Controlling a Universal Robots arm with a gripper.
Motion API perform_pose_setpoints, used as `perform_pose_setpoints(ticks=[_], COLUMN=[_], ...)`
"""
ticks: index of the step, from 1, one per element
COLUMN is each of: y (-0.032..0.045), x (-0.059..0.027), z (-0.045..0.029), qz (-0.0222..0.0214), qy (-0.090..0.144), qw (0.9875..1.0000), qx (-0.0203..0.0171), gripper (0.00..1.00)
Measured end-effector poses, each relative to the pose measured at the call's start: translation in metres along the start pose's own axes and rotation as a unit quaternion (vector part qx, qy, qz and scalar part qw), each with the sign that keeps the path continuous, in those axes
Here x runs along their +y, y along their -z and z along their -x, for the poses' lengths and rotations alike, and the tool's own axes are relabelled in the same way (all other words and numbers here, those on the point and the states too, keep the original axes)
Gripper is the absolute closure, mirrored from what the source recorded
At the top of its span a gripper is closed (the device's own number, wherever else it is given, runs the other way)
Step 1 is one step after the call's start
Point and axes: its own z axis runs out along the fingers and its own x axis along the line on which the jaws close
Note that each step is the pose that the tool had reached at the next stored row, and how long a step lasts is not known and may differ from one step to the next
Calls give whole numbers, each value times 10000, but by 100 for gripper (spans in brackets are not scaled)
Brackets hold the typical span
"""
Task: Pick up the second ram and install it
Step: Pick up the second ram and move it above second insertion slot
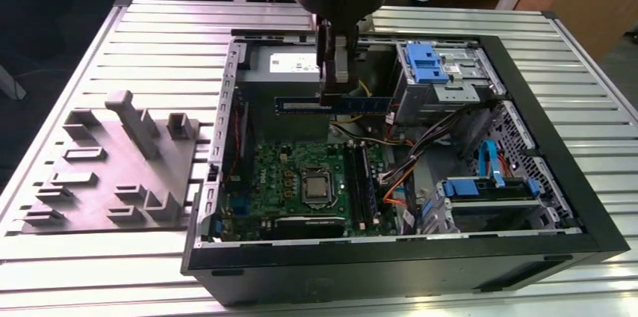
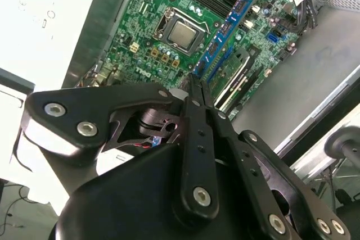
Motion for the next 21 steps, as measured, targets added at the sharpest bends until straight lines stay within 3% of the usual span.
perform_pose_setpoints(ticks=[11,21], y=[-188,-355], x=[0,5], z=[1,51], qz=[2,3], qy=[1,1], qw=[10000,10000], qx=[0,0], gripper=[88,88])
